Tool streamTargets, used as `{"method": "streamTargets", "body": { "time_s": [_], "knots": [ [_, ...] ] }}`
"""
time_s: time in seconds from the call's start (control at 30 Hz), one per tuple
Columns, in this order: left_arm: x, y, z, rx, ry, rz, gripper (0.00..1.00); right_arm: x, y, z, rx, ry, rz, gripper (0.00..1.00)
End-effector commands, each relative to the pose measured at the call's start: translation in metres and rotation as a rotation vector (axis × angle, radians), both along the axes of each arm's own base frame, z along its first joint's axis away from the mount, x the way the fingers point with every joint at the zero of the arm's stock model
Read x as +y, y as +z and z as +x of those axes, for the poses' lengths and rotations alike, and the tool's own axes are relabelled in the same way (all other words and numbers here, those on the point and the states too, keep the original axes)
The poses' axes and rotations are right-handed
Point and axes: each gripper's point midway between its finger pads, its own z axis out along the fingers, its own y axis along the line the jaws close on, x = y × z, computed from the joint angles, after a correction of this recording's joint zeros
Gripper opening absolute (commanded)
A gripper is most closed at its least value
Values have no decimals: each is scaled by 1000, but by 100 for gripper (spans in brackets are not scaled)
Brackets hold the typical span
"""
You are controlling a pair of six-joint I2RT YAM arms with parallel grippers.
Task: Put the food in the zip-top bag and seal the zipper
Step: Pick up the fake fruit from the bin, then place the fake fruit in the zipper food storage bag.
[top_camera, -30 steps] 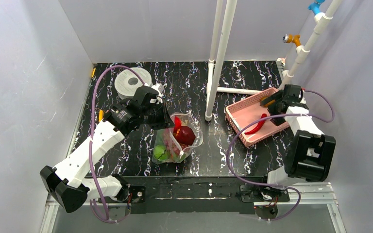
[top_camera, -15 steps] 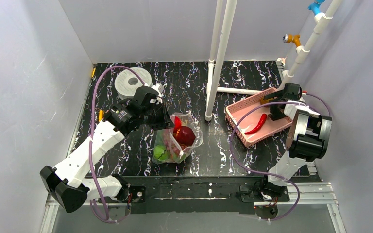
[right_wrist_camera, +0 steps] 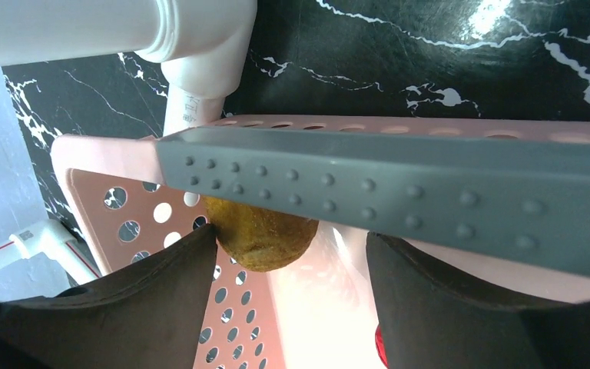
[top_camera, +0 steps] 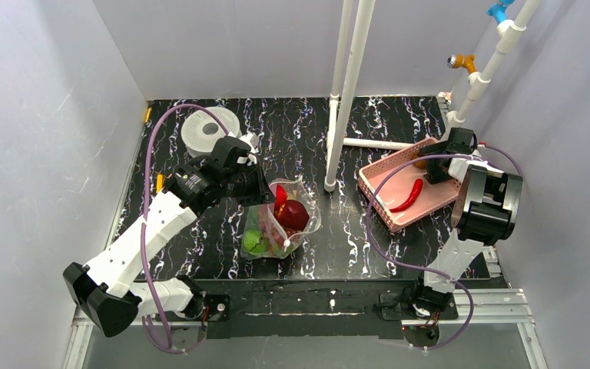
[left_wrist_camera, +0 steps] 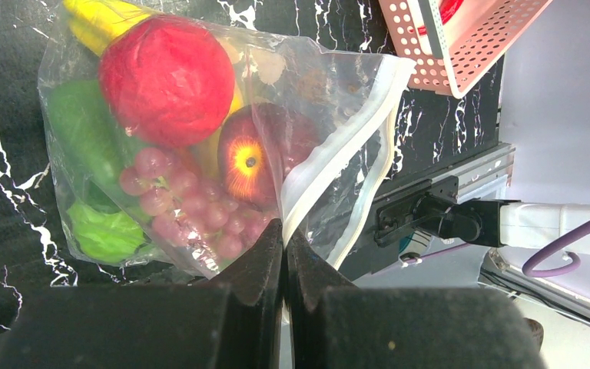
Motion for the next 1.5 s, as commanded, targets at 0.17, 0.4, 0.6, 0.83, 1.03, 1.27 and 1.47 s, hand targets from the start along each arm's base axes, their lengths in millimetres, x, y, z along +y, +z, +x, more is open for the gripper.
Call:
{"method": "streamTargets", "body": {
  "time_s": [0.17, 0.4, 0.6, 0.83, 1.03, 1.27, 1.47],
  "knots": [
    [4, 5, -7, -3, -5, -7, 0, -9, 1, 11, -4, 3, -37, 71],
    [5, 6, -7, -8, -4, -6, 0, -5, 7, 13, -42, 54, -55, 46],
    [3, 4, -6, -3, -11, -6, 0, 2, 21, 9, -97, 107, -63, 33],
    [0, 2, -6, 6, -19, -10, 0, 16, 57, 3, -193, 188, -95, 26],
    [0, -1, -6, 7, -14, -11, 0, 40, 71, -21, -225, 309, -105, 21],
    [-1, -3, -6, 10, -15, -18, 0, 84, 86, -70, -238, 504, -113, 15],
    [-3, -4, -5, 10, -20, -24, 0, 150, 107, -120, -345, 799, -90, 15]
  ]
}}
